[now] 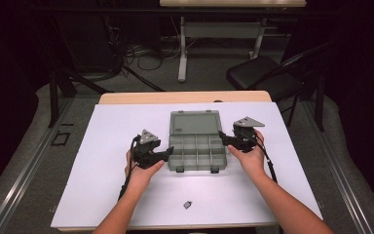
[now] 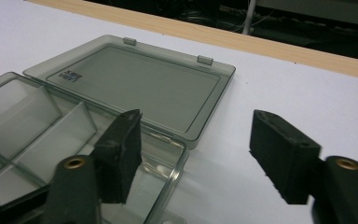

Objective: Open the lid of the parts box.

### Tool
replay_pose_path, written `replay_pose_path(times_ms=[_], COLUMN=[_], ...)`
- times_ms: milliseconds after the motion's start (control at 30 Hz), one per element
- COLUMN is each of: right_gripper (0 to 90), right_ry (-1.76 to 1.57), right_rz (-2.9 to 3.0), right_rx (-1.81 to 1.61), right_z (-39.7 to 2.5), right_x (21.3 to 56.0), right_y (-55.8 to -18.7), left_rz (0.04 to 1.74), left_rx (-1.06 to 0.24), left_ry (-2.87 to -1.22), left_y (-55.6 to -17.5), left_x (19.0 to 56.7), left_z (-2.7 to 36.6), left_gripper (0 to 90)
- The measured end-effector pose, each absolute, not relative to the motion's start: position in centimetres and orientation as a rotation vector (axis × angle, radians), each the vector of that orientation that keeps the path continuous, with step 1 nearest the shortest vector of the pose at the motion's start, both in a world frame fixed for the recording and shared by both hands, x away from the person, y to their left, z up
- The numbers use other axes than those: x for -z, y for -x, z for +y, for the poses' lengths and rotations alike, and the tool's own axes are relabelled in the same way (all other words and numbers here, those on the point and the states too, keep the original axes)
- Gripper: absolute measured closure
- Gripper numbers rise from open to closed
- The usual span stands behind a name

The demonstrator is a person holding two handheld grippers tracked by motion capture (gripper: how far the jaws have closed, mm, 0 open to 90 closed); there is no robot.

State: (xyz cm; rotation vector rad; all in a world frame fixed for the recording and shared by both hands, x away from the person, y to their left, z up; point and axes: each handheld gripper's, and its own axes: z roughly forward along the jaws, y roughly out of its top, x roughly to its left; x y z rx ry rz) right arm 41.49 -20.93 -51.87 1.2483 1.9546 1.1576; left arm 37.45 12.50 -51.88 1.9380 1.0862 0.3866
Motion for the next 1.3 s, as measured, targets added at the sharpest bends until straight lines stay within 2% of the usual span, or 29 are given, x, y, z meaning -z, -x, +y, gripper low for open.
replay_pose_path(times_ms=[167, 267, 400, 933, 1300], right_gripper=[25.9, 22.4, 14.5, 14.3, 14.3], right_ry=[-1.212, -1.216, -1.205, -1.137, -1.097], right_rz=[1.97, 1.982, 2.025, 2.049, 2.036], right_rx=[-1.173, -1.177, -1.212, -1.252, -1.268], right_z=[-21.4, -21.7, -22.1, -22.7, -22.7], right_x=[51.4, 51.1, 50.7, 50.1, 50.0], right_y=[-40.5, -40.1, -39.3, -33.9, -33.0], left_rz=[1.099, 1.093, 1.057, 0.938, 0.952], left_rx=[-0.328, -0.314, -0.279, -0.271, -0.202], left_ry=[-1.926, -1.921, -1.901, -1.947, -2.028], left_y=[-37.4, -37.1, -36.4, -31.3, -30.2], left_x=[51.4, 50.8, 49.9, 48.5, 49.0], left_z=[13.1, 13.3, 13.6, 13.8, 12.3], left_gripper=[28.4, 26.4, 15.6, 15.1, 15.0])
